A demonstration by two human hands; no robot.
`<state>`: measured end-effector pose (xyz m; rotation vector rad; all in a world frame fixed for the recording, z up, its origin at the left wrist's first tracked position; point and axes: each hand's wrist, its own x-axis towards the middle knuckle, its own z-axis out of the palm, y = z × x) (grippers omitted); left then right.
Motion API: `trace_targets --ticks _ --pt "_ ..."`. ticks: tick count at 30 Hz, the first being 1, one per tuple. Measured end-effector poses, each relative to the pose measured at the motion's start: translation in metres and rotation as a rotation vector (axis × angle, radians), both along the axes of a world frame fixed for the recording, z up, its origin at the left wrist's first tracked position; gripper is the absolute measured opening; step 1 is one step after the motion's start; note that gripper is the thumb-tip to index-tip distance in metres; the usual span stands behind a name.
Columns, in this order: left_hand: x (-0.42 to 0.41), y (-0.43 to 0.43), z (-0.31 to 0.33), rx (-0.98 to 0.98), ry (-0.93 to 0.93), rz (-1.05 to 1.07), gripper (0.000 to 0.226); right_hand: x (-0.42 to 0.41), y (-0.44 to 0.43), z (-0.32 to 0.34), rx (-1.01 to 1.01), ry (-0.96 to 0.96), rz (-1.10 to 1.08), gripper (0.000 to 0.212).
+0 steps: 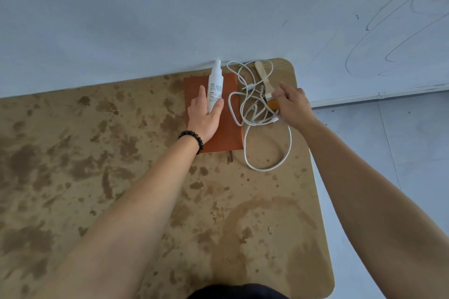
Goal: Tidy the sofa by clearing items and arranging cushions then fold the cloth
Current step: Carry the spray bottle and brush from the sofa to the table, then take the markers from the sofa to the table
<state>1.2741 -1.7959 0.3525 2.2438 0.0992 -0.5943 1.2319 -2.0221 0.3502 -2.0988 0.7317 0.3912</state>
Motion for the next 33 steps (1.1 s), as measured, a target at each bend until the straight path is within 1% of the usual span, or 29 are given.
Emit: trace_targets --ticks 2,5,9,11,14,16,18,19,21,26,28,31,33 --pt "-0.018 0.008 0.014 0.007 -0.074 0.001 0.067 -0.017 0.003 0.022 0.052 -0.040 0.011 0.052" --pt "-0.057 0.026 0.049 -0.014 -0.170 0.015 0.060 -0.057 0.015 0.059 0.056 -0.156 0.013 0.052" --pt "-0.133 0.055 0.114 -0.109 -0.277 0.072 0.054 -0.128 0.034 0.098 0.092 -0.339 -0.044 0.042" --pt "-0.181 0.072 0.135 -0.100 -0.319 0.137 0.053 -0.170 0.044 0.105 0.117 -0.390 -0.046 0.035" --pt "-0.263 0.093 0.145 -0.065 -0.321 0.293 0.056 -0.232 0.055 0.099 0.139 -0.380 0.000 0.032" --pt "-0.321 0.101 0.146 -0.022 -0.280 0.452 0.054 -0.268 0.062 0.090 0.192 -0.313 0.067 0.037" --pt "-0.377 0.106 0.150 0.019 -0.231 0.595 0.051 -0.300 0.067 0.086 0.220 -0.245 0.150 0.047" --pt "-0.401 0.108 0.155 0.037 -0.222 0.634 0.050 -0.314 0.070 0.088 0.232 -0.225 0.185 0.051" --pt "-0.439 0.116 0.169 0.071 -0.229 0.693 0.052 -0.334 0.075 0.099 0.253 -0.208 0.250 0.050" --pt "-0.510 0.147 0.198 0.087 -0.339 0.922 0.056 -0.363 0.115 0.128 0.237 -0.297 0.436 0.042" --pt "-0.544 0.162 0.202 0.093 -0.396 1.003 0.052 -0.376 0.144 0.137 0.250 -0.350 0.518 0.046" --pt "-0.611 0.188 0.201 0.087 -0.453 1.157 0.047 -0.412 0.195 0.147 0.251 -0.398 0.675 0.060" --pt "-0.666 0.209 0.196 0.072 -0.496 1.257 0.049 -0.445 0.234 0.151 0.253 -0.431 0.784 0.057"
